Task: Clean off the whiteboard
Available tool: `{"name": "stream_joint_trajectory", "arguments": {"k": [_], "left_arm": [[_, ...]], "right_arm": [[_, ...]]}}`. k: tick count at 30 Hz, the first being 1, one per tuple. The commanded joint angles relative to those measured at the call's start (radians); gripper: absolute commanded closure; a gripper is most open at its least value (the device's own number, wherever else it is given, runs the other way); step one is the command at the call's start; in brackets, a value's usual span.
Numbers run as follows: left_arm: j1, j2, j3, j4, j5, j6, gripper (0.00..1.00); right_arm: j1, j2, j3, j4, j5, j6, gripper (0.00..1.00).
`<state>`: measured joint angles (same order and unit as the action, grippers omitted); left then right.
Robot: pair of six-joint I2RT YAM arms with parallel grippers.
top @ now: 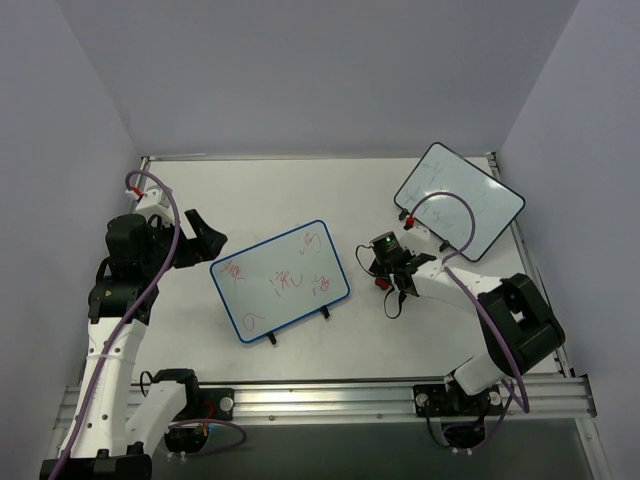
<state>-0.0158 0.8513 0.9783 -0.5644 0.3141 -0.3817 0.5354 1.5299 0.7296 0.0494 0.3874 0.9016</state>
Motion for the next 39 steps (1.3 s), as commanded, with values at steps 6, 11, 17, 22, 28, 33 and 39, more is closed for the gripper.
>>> {"name": "stream_joint_trajectory", "arguments": {"k": [6, 11, 17, 22, 28, 33, 39], "left_arm": [[0.010, -0.001, 0.011, 0.052, 0.003, -0.003, 0.06], [0.011, -0.005, 0.013, 0.050, 0.003, -0.003, 0.06], [0.011, -0.003, 0.011, 0.052, 0.006, -0.005, 0.06], [0.011, -0.003, 0.011, 0.052, 0.008, -0.005, 0.06], [0.011, -0.005, 0.008, 0.054, 0.013, -0.006, 0.06], [0.011, -0.006, 0.008, 0.054, 0.010, -0.005, 0.06], [0.010, -0.008, 0.008, 0.054, 0.011, -0.005, 0.06]], "right_arm": [[-0.009, -0.048, -0.019, -0.040, 0.031, 0.022, 0.52], [-0.008, -0.080, -0.012, -0.087, 0.047, 0.028, 0.51], [-0.009, -0.103, -0.015, -0.109, 0.065, 0.034, 0.50], [-0.009, -0.103, -0.025, -0.111, 0.057, 0.062, 0.50], [-0.009, -0.083, -0.019, -0.105, 0.044, 0.102, 0.51], [-0.008, -0.045, -0.006, -0.103, 0.038, 0.111, 0.53], [-0.009, -0.027, -0.004, -0.095, 0.036, 0.117, 0.55]]}}
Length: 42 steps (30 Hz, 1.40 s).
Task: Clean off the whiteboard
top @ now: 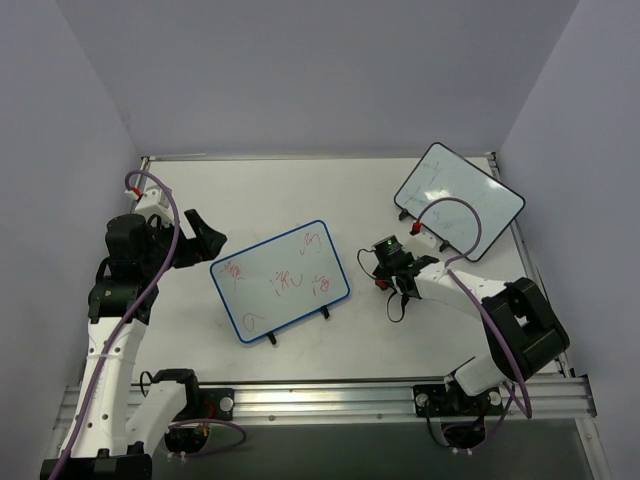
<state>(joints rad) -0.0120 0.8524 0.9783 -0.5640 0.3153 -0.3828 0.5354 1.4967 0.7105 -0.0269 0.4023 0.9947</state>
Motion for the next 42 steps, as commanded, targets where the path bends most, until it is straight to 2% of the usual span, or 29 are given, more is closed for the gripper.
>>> {"name": "stream_joint_trajectory", "arguments": {"k": [1, 20, 42], "left_arm": [[0.007, -0.006, 0.008, 0.053, 0.010, -0.004, 0.06], [0.007, -0.007, 0.008, 0.053, 0.011, -0.004, 0.06], [0.007, -0.001, 0.007, 0.062, 0.027, -0.008, 0.06]], "right_arm": [[-0.009, 0.008, 0.017, -0.019, 0.023, 0.022, 0.55], [-0.009, 0.043, 0.041, -0.010, 0.033, 0.007, 0.60], [-0.009, 0.023, 0.064, -0.044, 0.044, 0.012, 0.57]]}}
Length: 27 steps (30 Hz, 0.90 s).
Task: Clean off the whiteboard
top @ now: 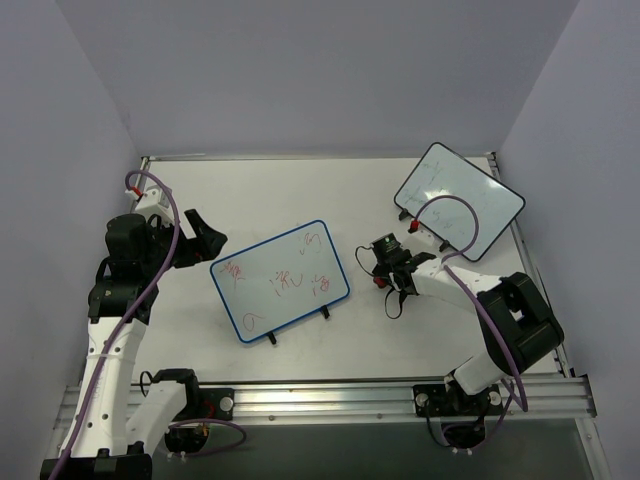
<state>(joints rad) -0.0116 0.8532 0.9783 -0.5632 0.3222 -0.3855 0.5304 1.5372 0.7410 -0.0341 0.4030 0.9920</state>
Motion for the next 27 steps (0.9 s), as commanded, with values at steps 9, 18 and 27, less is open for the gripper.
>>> {"name": "stream_joint_trajectory", "arguments": {"k": [9, 18, 27], "left_arm": [[0.007, -0.003, 0.003, 0.060, 0.020, -0.006, 0.06], [0.007, 0.000, 0.005, 0.060, 0.021, -0.006, 0.06], [0.007, -0.002, 0.007, 0.060, 0.023, -0.006, 0.06]], "right_arm": [[-0.007, -0.005, 0.046, -0.033, 0.040, 0.020, 0.56], [-0.006, 0.018, 0.058, -0.036, 0.040, 0.034, 0.56], [-0.007, 0.026, 0.047, -0.038, 0.040, 0.043, 0.57]]}}
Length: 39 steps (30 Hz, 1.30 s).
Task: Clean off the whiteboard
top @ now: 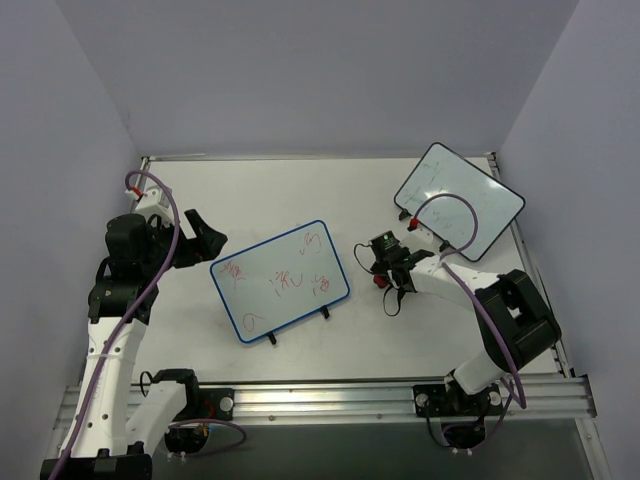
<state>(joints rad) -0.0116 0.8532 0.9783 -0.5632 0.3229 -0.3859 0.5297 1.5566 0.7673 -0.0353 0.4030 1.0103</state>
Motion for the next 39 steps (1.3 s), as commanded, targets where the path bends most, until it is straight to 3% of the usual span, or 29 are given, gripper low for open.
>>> {"name": "stream_joint_trajectory", "arguments": {"k": [1, 28, 39], "left_arm": [[0.007, -0.002, 0.005, 0.062, 0.024, -0.005, 0.06], [0.007, -0.002, 0.003, 0.062, 0.027, -0.007, 0.06], [0.007, 0.004, 0.005, 0.060, 0.016, -0.011, 0.06]], "right_arm": [[-0.008, 0.007, 0.021, -0.037, 0.042, 0.025, 0.57], [-0.007, 0.028, 0.032, -0.072, 0.053, 0.001, 0.63], [-0.005, 0.054, 0.040, -0.068, 0.036, -0.052, 0.71]]}}
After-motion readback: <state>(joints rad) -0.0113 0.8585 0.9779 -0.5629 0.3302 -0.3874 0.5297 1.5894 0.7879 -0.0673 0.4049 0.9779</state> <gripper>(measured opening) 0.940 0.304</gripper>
